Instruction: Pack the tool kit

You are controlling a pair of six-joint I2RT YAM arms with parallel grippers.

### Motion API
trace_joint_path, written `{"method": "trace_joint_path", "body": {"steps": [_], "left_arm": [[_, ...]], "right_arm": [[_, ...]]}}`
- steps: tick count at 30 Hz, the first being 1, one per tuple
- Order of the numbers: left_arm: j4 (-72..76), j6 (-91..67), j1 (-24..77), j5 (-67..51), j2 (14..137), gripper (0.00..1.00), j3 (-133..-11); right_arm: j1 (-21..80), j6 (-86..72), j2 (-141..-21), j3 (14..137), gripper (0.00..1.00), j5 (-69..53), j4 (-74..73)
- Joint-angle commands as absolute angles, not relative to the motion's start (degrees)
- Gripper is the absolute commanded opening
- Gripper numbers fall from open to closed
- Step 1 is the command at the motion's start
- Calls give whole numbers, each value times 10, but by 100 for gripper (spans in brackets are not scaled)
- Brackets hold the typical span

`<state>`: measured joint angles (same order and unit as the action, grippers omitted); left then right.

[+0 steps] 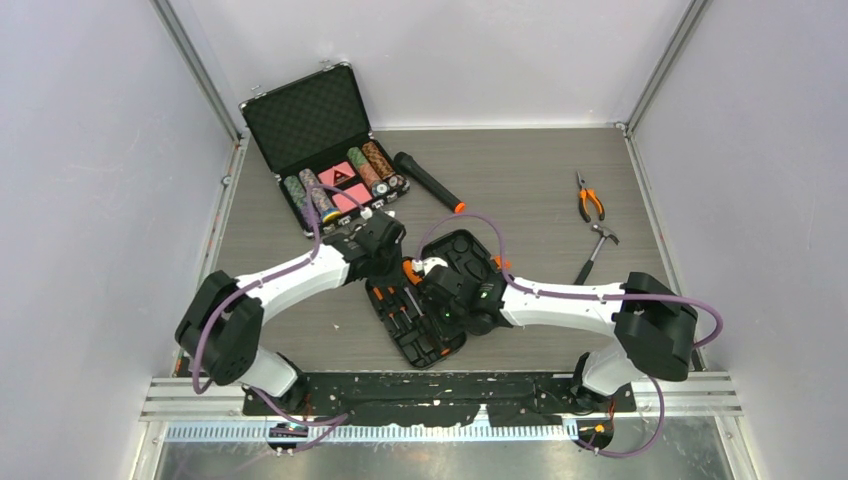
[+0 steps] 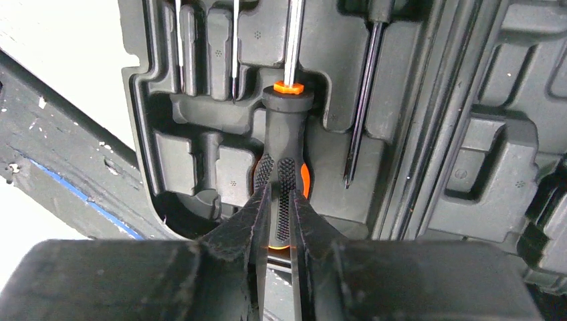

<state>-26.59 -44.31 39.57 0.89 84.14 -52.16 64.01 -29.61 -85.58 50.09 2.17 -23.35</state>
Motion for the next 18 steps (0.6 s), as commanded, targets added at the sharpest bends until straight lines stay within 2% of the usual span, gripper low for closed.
{"method": "trace_joint_path", "body": {"steps": [1,18], "left_arm": [[-291,-431,393,2,869,17,-559],[-354,-429,393,-5,967,5,-608]], "right_arm": [[644,-294,-885,508,20,-15,-236],[648,-280,-911,519,17,-3,-268]]}}
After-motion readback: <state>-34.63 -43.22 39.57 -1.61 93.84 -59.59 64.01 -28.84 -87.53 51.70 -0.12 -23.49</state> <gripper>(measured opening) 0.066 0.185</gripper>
